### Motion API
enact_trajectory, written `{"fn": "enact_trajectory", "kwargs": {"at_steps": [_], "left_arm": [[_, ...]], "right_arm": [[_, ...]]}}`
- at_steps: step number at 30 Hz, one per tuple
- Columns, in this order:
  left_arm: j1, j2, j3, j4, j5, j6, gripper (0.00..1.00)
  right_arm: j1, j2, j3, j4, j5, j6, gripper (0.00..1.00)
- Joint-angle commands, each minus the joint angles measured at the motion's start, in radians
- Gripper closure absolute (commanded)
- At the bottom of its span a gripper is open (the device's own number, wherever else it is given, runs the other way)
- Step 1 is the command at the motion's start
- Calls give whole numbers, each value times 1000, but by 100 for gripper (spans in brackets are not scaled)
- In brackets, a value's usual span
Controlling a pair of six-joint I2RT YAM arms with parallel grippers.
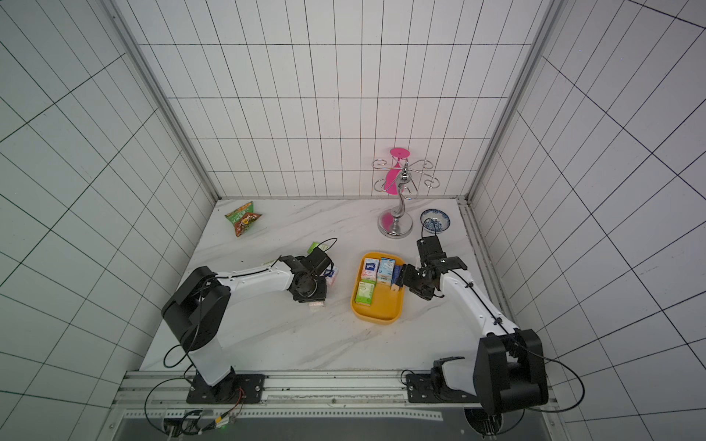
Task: Put the pocket tissues into the storage box
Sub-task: Pick up the pocket tissues from the center of the board.
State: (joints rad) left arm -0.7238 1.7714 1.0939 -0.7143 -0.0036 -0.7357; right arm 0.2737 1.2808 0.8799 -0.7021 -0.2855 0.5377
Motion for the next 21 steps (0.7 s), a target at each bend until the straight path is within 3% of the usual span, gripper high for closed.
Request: {"fn": "enact_trajectory", "kwargs": {"at_steps": [1,11,21], "left_arm": [[0,-39,8,-14,-15,9,57],[-64,-158,121,-202,-26,67,54],[-220,-82,318,-238,1,69,54]], "right_arm": [[-12,-20,39,-27,26,-11,26],[-21,-26,12,-70,117,10,26],[-66,-43,-29,-119,245,29,26]]}}
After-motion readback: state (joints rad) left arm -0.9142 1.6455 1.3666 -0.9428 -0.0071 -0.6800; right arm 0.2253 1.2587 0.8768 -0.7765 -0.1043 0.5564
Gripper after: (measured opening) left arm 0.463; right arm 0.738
